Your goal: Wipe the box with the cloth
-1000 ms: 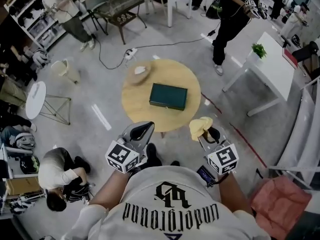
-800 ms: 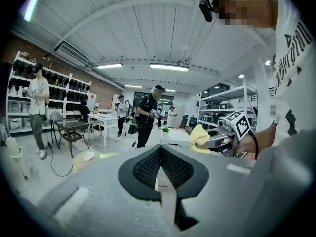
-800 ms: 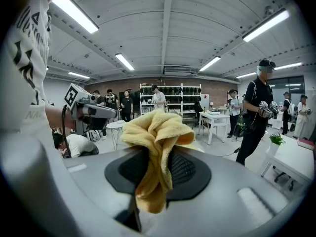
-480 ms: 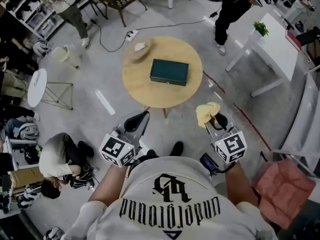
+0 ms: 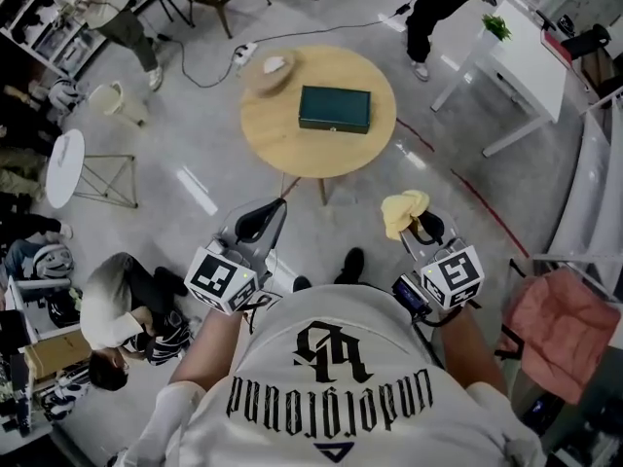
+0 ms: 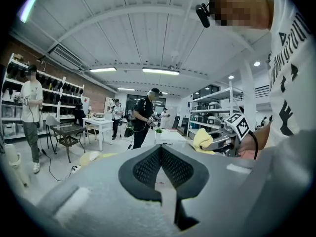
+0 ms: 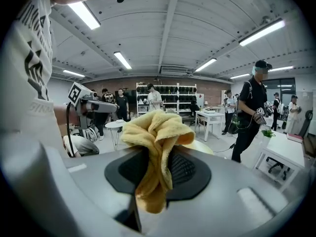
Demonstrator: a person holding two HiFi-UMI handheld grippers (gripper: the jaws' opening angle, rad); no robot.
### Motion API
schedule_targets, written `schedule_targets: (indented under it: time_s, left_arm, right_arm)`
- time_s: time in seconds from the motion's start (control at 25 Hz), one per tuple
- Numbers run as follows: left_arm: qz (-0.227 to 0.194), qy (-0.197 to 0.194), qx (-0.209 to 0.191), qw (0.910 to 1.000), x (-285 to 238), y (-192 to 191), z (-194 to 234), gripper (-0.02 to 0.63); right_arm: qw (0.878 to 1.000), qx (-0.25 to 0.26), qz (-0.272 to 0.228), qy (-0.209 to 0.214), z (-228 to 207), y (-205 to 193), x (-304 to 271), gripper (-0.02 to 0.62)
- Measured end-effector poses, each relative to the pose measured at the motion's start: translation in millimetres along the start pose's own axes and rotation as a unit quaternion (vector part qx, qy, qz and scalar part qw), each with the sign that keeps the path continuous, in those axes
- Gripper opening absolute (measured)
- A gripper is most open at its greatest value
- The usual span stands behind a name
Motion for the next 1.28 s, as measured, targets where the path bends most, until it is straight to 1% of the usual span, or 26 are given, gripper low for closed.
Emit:
schedule_targets:
  time_s: [0.28,0.44,0.6,0.8,0.92,1.04,1.28]
  left_arm:
    - [-0.008,-0.018,-0.007,0.9998,62.0,-10.9,5.6,0.006]
    - [-0.010,-0.028,-0.008,0.9995,90.9,-14.0,6.0,0.006]
    - [-0.012,-0.032,-0.009,0.9994,114.5,-20.3,8.9,0.006]
    - [-0.017,-0.035,-0.009,0.9992,131.1,-27.3,14.7,0.006]
    - [-0.019,-0.032,-0.006,0.9993,145.4,-27.6,22.3,0.006]
    - [-0.021,-0.036,-0.006,0.9991,160.1,-31.2,30.6,0.006]
    - [-0.017,-0.034,0.000,0.9993,150.8,-26.9,32.8,0.006]
  right_arm:
    - [1.000,-0.003,-0.007,-0.013,74.7,4.8,11.0,0.110]
    - [1.000,-0.008,-0.016,-0.023,112.2,8.0,14.8,0.109]
    - [0.999,-0.007,-0.026,-0.024,144.2,11.7,14.4,0.109]
    - [0.999,-0.014,-0.028,-0.023,163.4,16.1,8.3,0.109]
    - [0.999,-0.007,-0.031,-0.021,177.2,22.2,1.0,0.109]
    - [0.999,-0.004,-0.031,-0.023,191.7,28.3,-4.9,0.109]
    - [0.999,-0.011,-0.028,-0.028,181.1,27.7,-8.6,0.109]
Point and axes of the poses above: the fingertips, and each gripper's own axes: x backward along the fingers, z to its left, y out of its top, the point moved 5 cm from there along x, backward along the fingers, and after that the axes turned 5 degrees about x, right-handed, at the moved point
